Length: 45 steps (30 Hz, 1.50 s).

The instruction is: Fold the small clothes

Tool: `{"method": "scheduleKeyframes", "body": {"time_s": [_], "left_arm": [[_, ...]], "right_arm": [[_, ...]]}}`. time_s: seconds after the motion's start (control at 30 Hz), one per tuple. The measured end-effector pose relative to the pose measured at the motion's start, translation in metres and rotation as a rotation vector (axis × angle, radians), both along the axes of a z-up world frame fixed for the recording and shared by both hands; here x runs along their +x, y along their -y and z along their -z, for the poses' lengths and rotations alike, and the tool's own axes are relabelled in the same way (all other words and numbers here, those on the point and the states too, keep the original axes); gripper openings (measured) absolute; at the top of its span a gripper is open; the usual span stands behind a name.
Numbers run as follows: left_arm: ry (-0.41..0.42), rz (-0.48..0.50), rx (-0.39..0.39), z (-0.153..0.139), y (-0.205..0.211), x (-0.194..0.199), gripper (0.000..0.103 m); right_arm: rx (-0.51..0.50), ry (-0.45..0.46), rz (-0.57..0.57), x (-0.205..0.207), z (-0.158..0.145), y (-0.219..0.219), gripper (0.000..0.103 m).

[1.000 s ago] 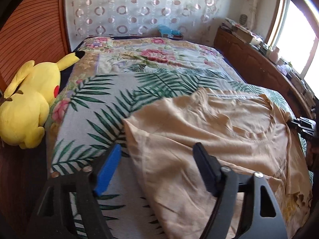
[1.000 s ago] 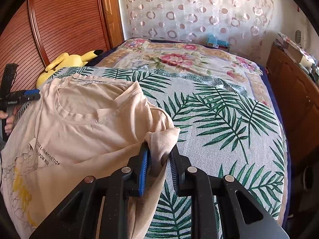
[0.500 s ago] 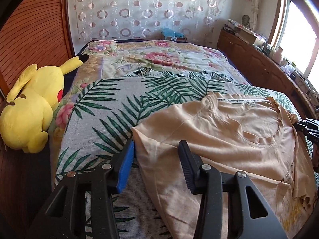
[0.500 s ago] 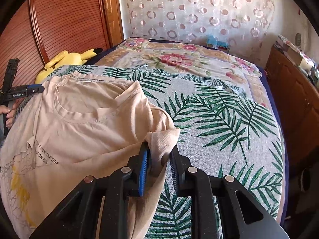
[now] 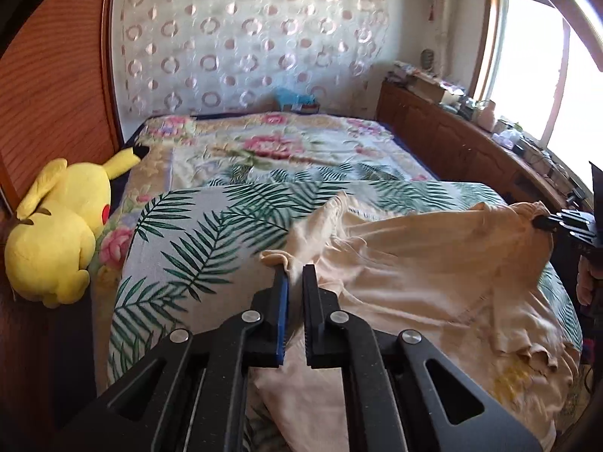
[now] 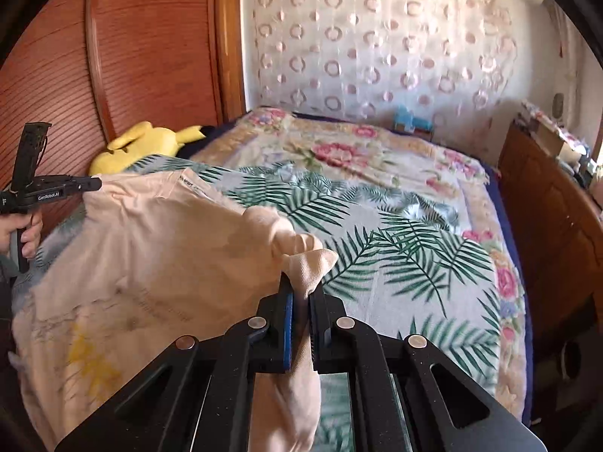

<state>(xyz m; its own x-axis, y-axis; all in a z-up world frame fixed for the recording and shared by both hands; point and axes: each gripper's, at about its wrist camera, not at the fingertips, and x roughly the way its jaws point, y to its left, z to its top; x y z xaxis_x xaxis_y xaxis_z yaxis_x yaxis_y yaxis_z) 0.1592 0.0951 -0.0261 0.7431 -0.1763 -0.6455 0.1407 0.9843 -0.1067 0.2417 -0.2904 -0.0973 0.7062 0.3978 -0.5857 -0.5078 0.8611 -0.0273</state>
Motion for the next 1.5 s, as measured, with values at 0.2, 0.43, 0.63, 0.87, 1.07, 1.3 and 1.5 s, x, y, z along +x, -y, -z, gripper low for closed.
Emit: {"method": "scheduleKeyframes", "body": {"time_s": [0.2, 0.43, 0.63, 0.87, 1.07, 1.3, 1.5], "left_arm": [[0.073, 0.009, -0.005, -0.013, 0.0, -0.071, 0.008], [0.099, -0.021, -0.046, -0.016, -0.013, -0.153, 0.008], [0.077, 0.005, -0.039, -0.016, 0.0, -0.196, 0.008], [0.043, 0.008, 0.0, -0.011, 0.007, -0.206, 0.008], [0.029, -0.011, -0.018, -0.004, 0.001, -0.201, 0.038], [0.063, 0.01, -0.007, -0.014, -0.002, -0.185, 0.082], [0.034, 0.026, 0.021, -0.009, -0.002, -0.141, 0.082]], "right_arm": [[0.028, 0.049, 0.018, -0.074, -0.005, 0.026, 0.007], [0.088, 0.04, 0.021, -0.147, 0.011, 0.057, 0.007], [0.072, 0.021, 0.015, -0.198, 0.008, 0.067, 0.007], [0.043, -0.06, 0.006, -0.218, 0.014, 0.077, 0.007], [0.025, -0.158, 0.027, -0.199, 0.038, 0.072, 0.014], [0.044, -0.098, 0.056, -0.19, 0.009, 0.081, 0.047], [0.036, -0.059, 0.068, -0.16, 0.001, 0.076, 0.048]]}}
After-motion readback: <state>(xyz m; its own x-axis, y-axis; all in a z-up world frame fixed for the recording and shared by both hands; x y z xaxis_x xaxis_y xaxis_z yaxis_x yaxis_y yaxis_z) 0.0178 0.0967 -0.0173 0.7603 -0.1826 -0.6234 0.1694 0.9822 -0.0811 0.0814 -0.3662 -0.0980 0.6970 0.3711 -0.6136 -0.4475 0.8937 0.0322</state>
